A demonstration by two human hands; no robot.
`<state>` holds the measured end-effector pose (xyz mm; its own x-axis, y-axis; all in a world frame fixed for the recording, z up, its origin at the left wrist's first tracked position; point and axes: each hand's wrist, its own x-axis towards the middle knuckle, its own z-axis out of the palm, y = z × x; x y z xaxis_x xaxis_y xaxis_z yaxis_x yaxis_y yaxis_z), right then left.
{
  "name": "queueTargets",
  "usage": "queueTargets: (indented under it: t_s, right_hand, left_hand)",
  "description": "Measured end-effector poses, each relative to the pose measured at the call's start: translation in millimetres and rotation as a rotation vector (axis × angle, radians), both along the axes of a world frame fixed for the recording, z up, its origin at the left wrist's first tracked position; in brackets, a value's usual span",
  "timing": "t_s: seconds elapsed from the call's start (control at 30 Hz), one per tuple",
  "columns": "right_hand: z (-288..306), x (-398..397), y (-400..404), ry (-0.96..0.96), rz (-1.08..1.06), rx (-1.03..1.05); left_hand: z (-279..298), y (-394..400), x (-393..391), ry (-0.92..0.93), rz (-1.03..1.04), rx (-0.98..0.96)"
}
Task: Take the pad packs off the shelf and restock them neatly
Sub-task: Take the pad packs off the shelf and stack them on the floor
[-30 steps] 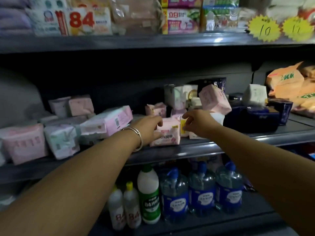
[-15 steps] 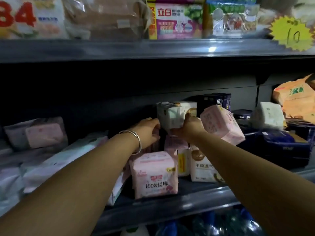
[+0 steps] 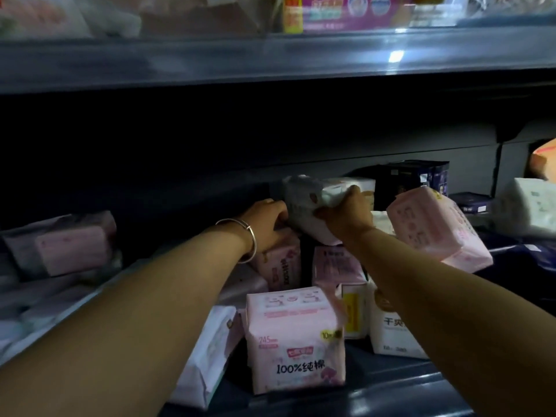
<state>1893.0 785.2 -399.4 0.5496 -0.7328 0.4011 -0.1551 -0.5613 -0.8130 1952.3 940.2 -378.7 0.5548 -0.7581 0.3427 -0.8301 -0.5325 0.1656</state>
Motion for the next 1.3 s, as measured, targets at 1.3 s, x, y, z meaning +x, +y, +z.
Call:
queueTargets:
  t_s: [1.3]
  right_hand:
    - [19, -87, 168, -0.142, 0.438, 0.216]
  left_hand:
    - [-3, 184, -101, -0.469, 0.661, 0.447]
